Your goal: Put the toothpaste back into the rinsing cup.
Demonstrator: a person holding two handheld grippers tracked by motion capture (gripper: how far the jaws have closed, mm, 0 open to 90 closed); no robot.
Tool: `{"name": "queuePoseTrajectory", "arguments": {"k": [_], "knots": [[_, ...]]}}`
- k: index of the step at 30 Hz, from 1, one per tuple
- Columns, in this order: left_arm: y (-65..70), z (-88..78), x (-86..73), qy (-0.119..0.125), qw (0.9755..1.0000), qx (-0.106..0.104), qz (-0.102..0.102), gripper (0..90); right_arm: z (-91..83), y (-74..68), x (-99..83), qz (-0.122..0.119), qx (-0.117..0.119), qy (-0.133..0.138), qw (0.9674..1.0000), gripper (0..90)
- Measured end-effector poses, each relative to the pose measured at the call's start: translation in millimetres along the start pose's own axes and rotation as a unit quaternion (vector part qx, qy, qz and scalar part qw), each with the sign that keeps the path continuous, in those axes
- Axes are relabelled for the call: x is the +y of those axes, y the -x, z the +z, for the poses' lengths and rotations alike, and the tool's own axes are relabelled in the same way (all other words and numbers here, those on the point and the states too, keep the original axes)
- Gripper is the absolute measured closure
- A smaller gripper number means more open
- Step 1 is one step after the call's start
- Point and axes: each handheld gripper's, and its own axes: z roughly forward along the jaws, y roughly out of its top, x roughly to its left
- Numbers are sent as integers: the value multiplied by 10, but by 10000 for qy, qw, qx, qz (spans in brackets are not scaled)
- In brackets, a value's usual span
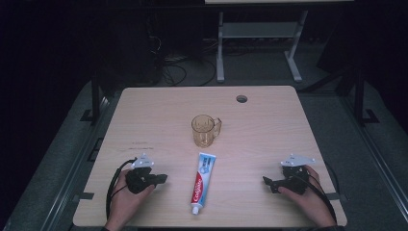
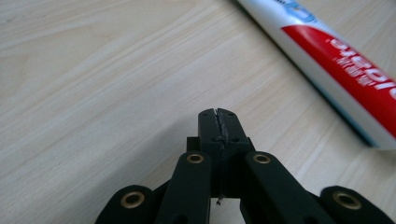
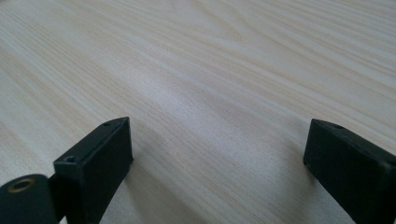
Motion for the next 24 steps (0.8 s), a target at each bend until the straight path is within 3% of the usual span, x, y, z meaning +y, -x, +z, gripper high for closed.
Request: {"name": "queuePoseTrajectory", "arguments": {"k": [11,24], "knots": [[170,39,163,-1,9994,-258,245,900,4,2,4,4,-3,-2,10000,71],[435,129,392,45,9964,-552,640,900,4,4,4,-10,-1,2,10000,71]]}}
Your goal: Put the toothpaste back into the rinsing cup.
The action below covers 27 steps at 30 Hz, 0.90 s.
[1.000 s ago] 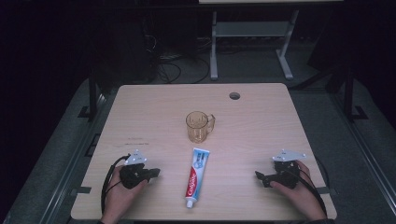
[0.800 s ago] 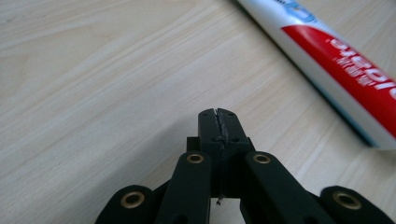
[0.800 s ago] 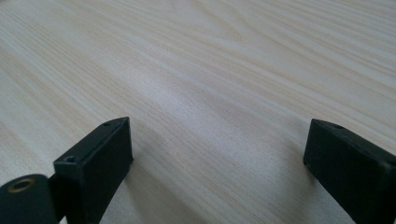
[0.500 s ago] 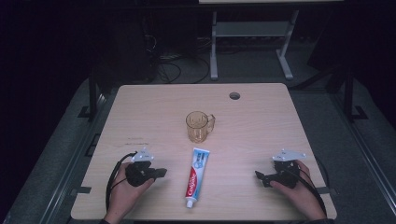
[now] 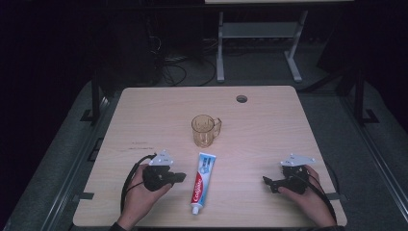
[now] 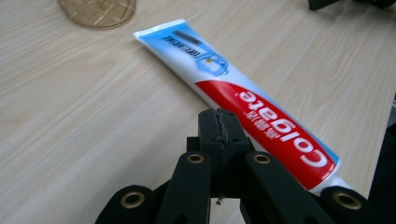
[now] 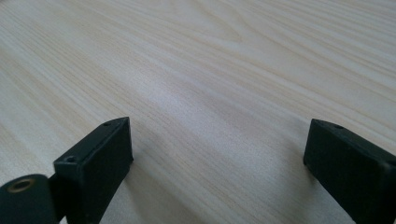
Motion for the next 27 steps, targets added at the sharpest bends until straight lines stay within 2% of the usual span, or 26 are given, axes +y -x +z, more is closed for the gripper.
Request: {"name": "queuePoseTrajectory", "arguments": {"k": [14,27], "knots": [[224,169,196,-25,9989,-352,309,900,1,4,1,-15,17,3,10000,71],[377,355,273,-132,9973,-576,446,900,2,6,1,-29,26,3,10000,72]]}}
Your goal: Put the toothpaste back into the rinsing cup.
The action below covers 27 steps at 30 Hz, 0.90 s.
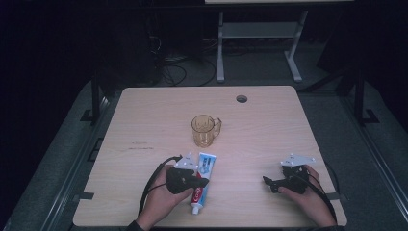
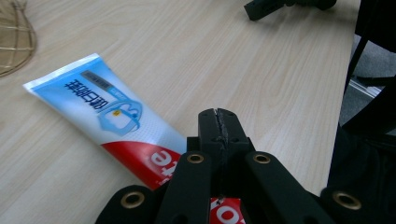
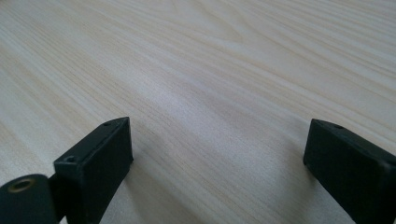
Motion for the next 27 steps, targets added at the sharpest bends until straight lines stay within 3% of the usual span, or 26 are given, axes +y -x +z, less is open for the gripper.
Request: {"name": "queuePoseTrajectory", "arguments": {"k": [16,27], "knots": [[37,308,-63,-250,9995,-205,21,900,3,4,3,-15,24,2,10000,71],[14,326,-111,-392,9990,-221,-11,900,6,5,7,-14,35,-4,10000,72]]}}
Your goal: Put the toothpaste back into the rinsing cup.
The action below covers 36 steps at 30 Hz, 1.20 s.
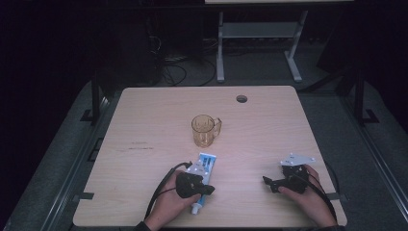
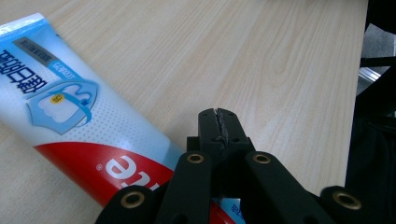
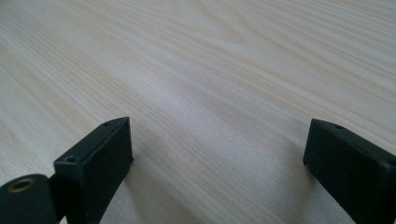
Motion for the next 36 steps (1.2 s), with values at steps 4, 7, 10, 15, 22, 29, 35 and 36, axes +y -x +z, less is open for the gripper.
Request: {"name": "queuePoseTrajectory", "arguments": {"k": [4,7,10,15,22,29,35,36], "knots": [[-12,-16,-22,-6,10000,15,-28,900,0,1,0,-3,1,0,10000,71],[-30,-30,-42,16,10000,7,-54,900,1,1,1,-6,6,1,10000,71],[-43,-48,-58,17,10000,15,-70,900,1,2,1,-8,6,2,10000,71],[-70,-84,-82,-11,10000,36,-85,900,2,1,1,-7,8,2,10000,71],[-99,-127,-117,-6,9999,101,-120,900,1,2,2,-8,8,2,10000,72],[-119,-176,-139,-18,9998,165,-134,900,2,2,1,-10,6,3,10000,71],[-121,-188,-140,-37,9998,162,-85,900,2,2,1,-11,6,3,10000,71],[-116,-188,-138,-19,9998,159,-102,900,1,2,1,-10,6,2,10000,71]]}}
